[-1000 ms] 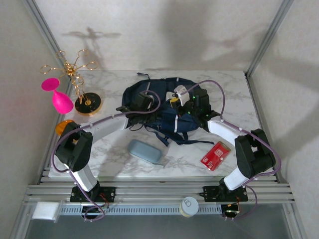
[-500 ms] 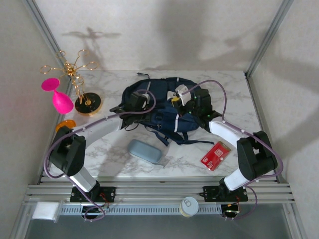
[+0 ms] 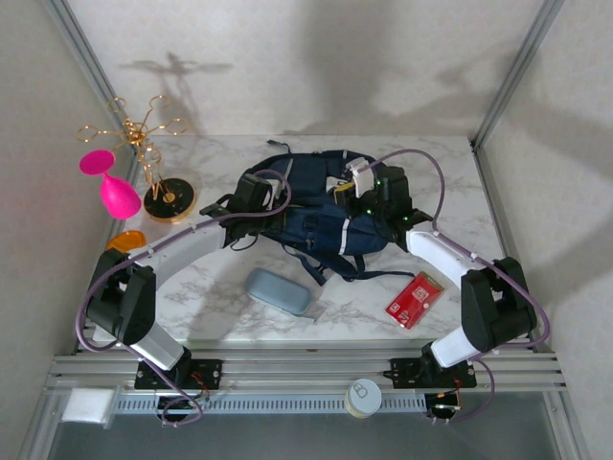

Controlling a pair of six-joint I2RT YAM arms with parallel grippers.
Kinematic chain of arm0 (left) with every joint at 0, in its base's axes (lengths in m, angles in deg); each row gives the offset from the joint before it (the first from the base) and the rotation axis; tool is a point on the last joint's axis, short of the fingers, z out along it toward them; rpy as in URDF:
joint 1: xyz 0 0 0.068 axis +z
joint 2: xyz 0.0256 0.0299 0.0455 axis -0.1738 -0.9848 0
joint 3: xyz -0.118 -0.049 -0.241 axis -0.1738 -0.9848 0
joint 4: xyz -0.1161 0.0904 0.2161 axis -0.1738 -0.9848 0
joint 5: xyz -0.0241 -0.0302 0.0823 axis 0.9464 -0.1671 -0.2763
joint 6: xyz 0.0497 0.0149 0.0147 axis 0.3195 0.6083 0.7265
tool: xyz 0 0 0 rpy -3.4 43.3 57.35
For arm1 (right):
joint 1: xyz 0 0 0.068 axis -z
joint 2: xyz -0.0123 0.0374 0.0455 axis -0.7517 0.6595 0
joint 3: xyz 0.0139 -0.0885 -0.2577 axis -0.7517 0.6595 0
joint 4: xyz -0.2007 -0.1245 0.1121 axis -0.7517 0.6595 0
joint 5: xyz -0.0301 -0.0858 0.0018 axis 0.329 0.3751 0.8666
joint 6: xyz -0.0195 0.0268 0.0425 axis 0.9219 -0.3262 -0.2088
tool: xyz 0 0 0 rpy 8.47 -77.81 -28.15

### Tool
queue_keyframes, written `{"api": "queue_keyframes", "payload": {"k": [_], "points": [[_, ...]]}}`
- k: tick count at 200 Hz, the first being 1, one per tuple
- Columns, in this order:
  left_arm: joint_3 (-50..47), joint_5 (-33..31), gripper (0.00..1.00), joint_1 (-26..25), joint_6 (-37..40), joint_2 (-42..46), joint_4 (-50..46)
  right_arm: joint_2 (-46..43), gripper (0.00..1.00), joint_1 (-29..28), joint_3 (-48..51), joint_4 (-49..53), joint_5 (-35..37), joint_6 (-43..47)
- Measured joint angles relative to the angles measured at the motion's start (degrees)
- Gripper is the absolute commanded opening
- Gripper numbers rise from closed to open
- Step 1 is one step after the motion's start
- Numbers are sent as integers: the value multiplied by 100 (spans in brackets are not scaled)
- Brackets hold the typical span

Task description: Pack the student bag

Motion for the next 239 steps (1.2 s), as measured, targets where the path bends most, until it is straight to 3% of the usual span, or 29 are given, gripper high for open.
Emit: {"api": "queue_keyframes", "payload": {"k": [25, 44, 85, 105, 141, 184, 208, 239], "points": [[-15, 59, 0, 11, -2, 0, -11, -299, 52, 74, -57, 466, -72, -1001], [-20, 90, 0, 13, -4, 0, 0, -776, 54, -24, 68, 815, 127, -1897], [-66, 173, 0, 11, -46, -4, 61, -1449, 51, -1167, 872, 905, 756, -3738], [-66, 188, 0, 11, -70, -4, 74, -1274, 46, -1296, 1241, 848, 933, -4260], [-66, 186, 0, -114, -66, -2, -46, -579, 44, -647, 1364, 442, 1075, -4492], [-149, 168, 0, -833, -415, 87, 90, 516, 45, 479, 621, 133, 610, -3882], [177, 138, 0, -1246, -782, -173, 157, 1001, 49, 909, 35, 35, 466, -3630], [804, -120, 0, -1421, -1091, -732, 313, 892, 60, 1102, -118, 83, 409, -3659]]}}
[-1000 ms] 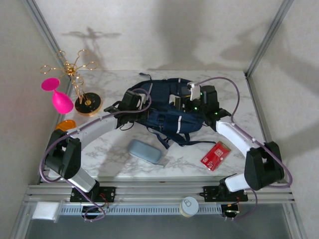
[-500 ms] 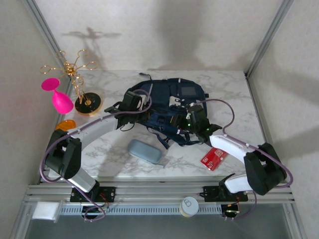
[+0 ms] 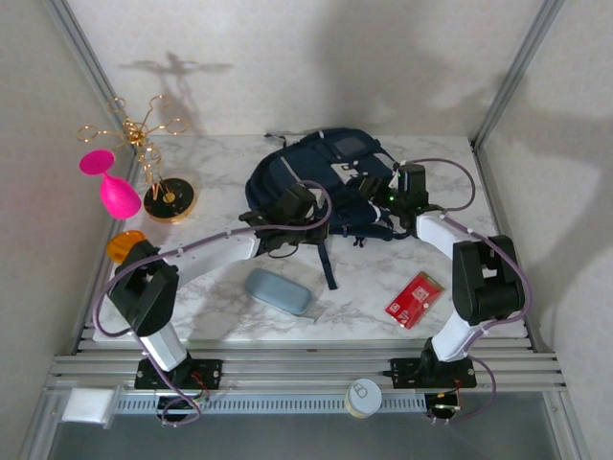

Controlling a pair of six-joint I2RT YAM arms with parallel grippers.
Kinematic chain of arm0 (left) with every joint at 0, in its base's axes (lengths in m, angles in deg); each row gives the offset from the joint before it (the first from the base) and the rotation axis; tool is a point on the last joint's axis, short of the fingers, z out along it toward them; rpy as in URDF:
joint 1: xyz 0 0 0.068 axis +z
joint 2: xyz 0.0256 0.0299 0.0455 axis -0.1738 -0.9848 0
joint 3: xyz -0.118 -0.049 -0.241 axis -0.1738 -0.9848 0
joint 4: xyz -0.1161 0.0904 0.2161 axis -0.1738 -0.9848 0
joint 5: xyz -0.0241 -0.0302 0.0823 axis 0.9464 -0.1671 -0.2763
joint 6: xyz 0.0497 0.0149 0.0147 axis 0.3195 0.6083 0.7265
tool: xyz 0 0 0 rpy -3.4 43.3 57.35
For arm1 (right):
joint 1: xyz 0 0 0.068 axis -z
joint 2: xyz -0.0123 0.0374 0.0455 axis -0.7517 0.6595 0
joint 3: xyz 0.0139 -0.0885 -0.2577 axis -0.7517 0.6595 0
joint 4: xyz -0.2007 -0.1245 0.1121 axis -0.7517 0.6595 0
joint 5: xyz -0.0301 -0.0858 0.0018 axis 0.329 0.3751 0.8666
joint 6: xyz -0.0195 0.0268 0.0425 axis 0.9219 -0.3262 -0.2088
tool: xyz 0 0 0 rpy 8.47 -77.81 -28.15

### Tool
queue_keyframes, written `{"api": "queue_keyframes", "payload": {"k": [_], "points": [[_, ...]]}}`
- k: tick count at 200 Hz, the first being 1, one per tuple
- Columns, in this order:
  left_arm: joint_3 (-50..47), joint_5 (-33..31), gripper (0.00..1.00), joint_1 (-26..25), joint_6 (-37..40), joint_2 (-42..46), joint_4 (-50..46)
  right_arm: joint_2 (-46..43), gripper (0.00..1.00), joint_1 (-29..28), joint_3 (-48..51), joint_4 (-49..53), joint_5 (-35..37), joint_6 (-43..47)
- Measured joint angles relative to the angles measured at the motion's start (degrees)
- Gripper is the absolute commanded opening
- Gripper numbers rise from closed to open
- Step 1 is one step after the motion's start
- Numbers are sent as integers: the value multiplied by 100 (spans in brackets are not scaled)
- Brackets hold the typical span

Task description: Pack the student bag

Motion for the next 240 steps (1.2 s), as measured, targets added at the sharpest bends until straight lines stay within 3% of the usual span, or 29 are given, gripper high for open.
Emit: {"api": "queue_keyframes", "payload": {"k": [43, 88, 143, 159, 240], "points": [[61, -400, 0, 280, -26, -63, -87, -713, 70, -667, 529, 111, -153, -992], [-177, -407, 2, 778, -7, 118, -70, -323, 71, -1537, 439, -81, -129, -2229], [-433, -503, 6, 850, -142, 120, 87, 323, 63, -1591, -160, -162, 354, -2806], [-525, -575, 13, 964, -184, 120, 120, 323, 65, -1602, -321, -31, 527, -2811], [-890, -601, 10, 1220, -334, -240, 802, 341, 66, -1777, -745, 540, 1137, -2767]]}}
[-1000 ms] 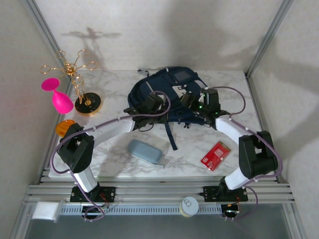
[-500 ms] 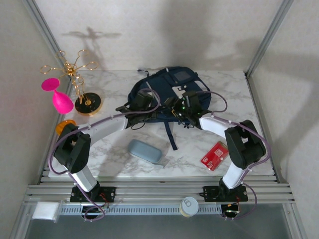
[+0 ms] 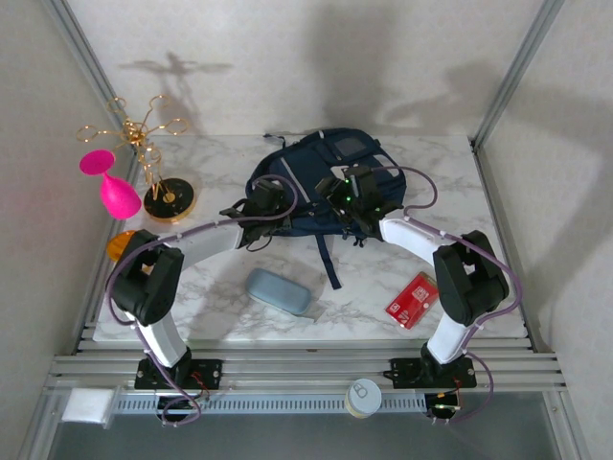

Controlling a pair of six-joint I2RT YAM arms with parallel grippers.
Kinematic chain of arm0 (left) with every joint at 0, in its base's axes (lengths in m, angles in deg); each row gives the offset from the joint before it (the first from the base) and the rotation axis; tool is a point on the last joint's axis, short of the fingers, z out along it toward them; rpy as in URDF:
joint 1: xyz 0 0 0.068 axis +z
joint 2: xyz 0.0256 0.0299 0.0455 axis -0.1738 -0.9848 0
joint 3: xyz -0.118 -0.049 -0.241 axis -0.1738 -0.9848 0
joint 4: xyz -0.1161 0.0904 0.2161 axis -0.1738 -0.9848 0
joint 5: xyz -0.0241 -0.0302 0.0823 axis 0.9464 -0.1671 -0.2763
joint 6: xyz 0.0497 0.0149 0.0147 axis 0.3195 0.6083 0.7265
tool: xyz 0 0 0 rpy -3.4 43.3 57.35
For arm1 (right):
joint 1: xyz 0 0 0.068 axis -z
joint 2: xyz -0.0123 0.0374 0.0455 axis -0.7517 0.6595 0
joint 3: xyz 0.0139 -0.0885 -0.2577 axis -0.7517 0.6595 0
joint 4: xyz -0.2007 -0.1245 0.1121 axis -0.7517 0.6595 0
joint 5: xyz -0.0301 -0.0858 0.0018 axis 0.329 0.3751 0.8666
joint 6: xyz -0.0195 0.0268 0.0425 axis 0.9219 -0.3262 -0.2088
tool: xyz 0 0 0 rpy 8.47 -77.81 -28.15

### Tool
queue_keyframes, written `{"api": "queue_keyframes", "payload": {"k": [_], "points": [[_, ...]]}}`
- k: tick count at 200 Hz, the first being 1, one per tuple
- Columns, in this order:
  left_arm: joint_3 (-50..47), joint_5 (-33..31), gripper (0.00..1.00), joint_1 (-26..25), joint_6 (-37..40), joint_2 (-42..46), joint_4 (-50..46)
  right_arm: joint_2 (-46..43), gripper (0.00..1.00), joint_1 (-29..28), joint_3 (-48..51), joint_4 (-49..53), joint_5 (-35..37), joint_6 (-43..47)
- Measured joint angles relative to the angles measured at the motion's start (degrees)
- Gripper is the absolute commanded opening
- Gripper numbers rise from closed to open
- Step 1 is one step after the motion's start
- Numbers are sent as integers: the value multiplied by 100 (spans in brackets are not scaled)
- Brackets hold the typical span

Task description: Pack the student bag

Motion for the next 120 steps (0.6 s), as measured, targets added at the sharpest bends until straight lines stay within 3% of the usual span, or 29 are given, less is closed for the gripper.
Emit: {"api": "queue_keyframes", "payload": {"k": [120], "points": [[-337, 31, 11, 0, -219, -334, 310, 22, 62, -236, -96, 136, 404, -157]]}}
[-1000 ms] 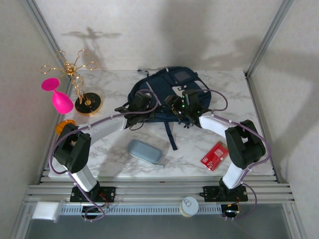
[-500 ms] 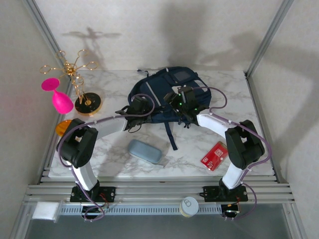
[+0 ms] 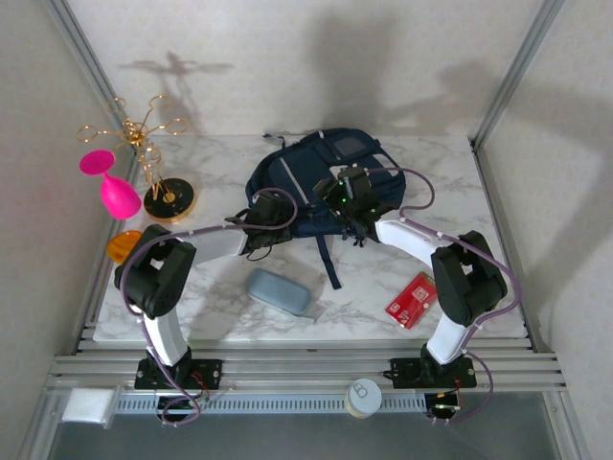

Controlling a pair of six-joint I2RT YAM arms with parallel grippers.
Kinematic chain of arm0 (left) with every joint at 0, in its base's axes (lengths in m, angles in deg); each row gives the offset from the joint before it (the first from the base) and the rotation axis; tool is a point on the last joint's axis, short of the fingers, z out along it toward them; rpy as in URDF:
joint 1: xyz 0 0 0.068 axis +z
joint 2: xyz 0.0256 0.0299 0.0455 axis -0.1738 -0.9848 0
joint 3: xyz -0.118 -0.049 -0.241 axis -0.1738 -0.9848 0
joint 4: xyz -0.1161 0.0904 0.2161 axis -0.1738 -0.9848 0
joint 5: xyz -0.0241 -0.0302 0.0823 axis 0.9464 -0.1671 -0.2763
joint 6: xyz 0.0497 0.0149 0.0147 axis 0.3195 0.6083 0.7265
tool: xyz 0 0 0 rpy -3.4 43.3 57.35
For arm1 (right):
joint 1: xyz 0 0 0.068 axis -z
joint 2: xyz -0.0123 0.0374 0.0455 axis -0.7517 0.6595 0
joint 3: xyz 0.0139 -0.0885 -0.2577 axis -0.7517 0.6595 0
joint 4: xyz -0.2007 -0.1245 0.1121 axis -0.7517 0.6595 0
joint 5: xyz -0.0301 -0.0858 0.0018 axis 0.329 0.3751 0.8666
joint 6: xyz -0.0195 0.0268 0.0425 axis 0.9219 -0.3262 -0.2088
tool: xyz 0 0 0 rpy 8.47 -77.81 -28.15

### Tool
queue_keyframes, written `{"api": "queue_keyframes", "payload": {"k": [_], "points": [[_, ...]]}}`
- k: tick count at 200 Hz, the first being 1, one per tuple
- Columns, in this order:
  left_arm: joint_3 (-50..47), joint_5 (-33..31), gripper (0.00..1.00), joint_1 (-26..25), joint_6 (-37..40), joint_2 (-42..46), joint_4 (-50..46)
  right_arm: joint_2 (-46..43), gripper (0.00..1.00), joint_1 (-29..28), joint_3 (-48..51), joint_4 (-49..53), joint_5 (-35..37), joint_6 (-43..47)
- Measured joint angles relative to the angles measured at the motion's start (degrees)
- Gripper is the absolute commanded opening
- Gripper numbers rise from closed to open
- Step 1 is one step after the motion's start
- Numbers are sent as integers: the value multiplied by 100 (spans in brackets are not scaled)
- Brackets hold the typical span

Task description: Pack the student bag

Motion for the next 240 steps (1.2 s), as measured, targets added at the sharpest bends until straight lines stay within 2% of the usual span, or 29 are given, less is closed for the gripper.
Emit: {"api": "queue_keyframes", "payload": {"k": [13, 35, 55, 111, 145, 193, 240], "points": [[66, 15, 11, 0, -15, -20, -44, 33, 61, -55, -79, 46, 52, 0], [188, 33, 11, 11, -22, -48, -107, 186, 53, -149, -297, 151, 149, -2], [199, 39, 11, 37, -39, -48, -118, 297, 53, -181, -337, 149, 203, -39], [238, 131, 16, 39, -151, 188, -310, 610, 22, -140, -422, 109, 164, -46], [280, 146, 27, 2, -354, 715, -363, 597, 0, -114, -299, -144, -17, -15], [439, 146, 38, -133, -859, 1051, -332, 234, 0, -52, 184, -796, -299, -2], [863, 142, 40, -275, -1064, 817, -498, -24, 0, 9, 466, -1126, -426, -39]]}}
